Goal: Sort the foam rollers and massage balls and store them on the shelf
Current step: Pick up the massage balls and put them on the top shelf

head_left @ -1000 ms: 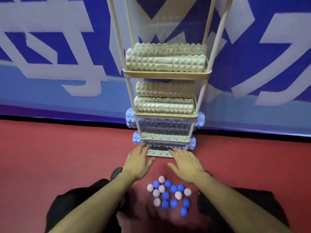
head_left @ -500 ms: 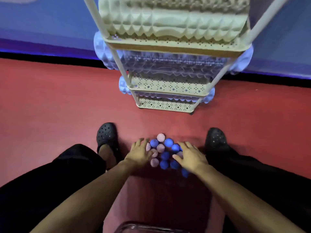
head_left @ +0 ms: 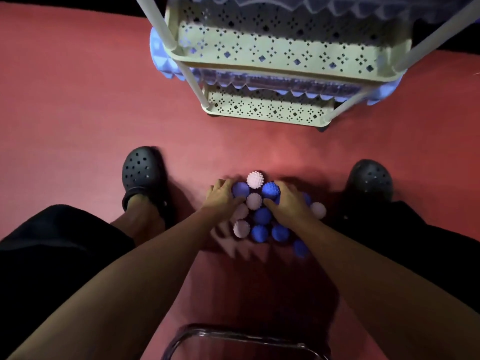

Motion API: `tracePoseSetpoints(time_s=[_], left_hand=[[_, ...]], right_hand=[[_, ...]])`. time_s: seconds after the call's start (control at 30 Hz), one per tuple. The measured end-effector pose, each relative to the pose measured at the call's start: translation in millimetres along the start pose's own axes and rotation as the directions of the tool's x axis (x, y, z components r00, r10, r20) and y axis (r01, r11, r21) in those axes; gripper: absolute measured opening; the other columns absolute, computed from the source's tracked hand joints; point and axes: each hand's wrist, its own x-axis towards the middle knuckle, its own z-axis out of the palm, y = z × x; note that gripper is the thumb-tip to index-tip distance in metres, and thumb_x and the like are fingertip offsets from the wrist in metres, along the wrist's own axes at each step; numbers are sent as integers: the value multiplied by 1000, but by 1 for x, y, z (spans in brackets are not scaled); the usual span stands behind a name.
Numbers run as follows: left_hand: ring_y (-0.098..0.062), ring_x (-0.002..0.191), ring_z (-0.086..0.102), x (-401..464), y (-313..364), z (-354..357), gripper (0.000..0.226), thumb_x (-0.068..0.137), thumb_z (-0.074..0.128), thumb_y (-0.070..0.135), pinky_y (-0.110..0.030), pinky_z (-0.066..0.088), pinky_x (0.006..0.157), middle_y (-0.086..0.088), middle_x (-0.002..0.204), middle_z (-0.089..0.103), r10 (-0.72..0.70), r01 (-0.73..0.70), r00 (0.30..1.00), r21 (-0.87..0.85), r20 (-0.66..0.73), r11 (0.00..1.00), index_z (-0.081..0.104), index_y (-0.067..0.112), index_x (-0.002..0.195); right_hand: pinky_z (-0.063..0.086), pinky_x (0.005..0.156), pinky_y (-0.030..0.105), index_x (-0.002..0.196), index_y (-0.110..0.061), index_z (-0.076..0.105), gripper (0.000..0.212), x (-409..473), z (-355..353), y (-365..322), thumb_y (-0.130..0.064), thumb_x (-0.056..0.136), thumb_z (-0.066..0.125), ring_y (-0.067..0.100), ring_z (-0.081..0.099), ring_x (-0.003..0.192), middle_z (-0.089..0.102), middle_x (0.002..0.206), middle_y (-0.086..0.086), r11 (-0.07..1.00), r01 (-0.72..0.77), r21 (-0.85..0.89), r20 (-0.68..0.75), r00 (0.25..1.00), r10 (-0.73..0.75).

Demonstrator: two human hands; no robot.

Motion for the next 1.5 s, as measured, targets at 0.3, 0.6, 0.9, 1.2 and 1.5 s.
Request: tracePoseSetpoints(time_s=[0.3,0.6,0.9,1.2,1.5], left_hand=[[-29,126,38,26,-13,17,79,74,45,74,-41,30,113,-1,143,40,3,-3,1000,-23,4,1000,42,38,144],[-33,119,40,-1,-12,-6,56,95,60,46,-39,31,106,-10,132,46,18,-19,999,-23,-38,1000,44,20,142],[-31,117,42,-102,31,-110,75,87,44,72,-41,29,109,-8,127,50,234,-221,959,97,-157,970,46,19,141],[-25,104,43,-243,74,-207,83,78,23,89,-46,37,100,5,107,47,424,-355,804,235,-417,905,50,29,128],[-24,112,40,-384,154,-307,64,91,44,70,-44,37,102,-1,116,51,555,-449,610,330,-566,830,51,23,134]], right_hand=[[35,105,44,137,-22,50,49,24,25,7,-33,92,64,37,52,120,55,136,8,1000,-9,-8,-63,998,8],[39,98,41,133,-19,56,44,-4,7,-6,-33,92,66,39,54,112,62,125,11,998,26,61,-159,987,-16],[39,104,40,143,-25,45,47,-86,-78,-78,-41,99,56,33,48,125,57,140,6,984,175,-11,-206,963,-174],[34,106,39,150,-25,38,53,-217,-173,-158,-45,102,50,29,43,130,52,142,5,933,335,-129,-365,859,-359],[40,105,42,152,-26,32,54,-335,-286,-234,-48,104,43,25,39,133,48,146,1,839,432,-331,-513,664,-544]])
